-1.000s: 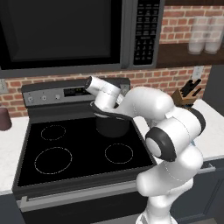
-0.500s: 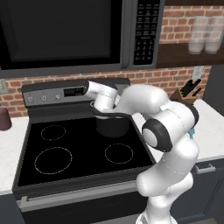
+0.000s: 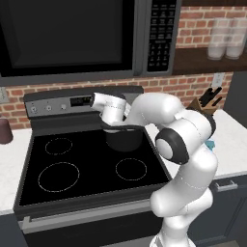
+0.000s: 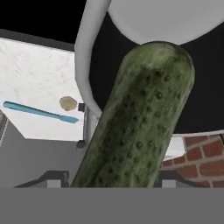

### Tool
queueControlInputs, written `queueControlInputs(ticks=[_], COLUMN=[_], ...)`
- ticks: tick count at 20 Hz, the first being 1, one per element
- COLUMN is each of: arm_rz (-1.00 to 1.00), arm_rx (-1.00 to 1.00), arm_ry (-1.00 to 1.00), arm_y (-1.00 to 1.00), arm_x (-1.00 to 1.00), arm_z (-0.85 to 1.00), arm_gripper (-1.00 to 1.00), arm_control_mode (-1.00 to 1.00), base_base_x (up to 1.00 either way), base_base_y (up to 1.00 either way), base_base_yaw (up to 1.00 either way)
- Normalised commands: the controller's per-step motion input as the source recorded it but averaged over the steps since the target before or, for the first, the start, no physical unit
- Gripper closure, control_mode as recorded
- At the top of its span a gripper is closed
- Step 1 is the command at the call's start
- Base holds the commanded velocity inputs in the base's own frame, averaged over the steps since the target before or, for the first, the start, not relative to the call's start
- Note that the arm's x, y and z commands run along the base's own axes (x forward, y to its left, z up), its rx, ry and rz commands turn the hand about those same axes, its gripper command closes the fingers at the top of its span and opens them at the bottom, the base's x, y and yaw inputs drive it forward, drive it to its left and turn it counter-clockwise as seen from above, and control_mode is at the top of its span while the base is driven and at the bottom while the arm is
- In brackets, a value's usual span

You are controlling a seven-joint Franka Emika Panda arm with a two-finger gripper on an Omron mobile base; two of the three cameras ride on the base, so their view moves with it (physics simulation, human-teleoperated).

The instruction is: Put the cucumber and garlic in the pot. Retrieve the spatula and lightly stir the vegetables in the pot.

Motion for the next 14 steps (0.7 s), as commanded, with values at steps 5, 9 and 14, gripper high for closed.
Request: queueControlInputs(ticks=[5,9,14], arm_rz=[0.00,0.00,0.00], arm_rx=[-0.03,0.00,0.00], arm_ry=[0.00,-0.01,-0.06], arm_y=[0.00,0.00,0.00], arm_x=[-0.04,-0.16,-0.34], arm_z=[0.00,0.08,0.46], arm_gripper=[-1.00,-1.00,-1.00], arm_control_mode=[-1.00,-1.00,-1.00], base_base_x=[0.00,0.00,0.00], base_base_y=[0.00,0.00,0.00], base_base_yaw=[0.00,0.00,0.00])
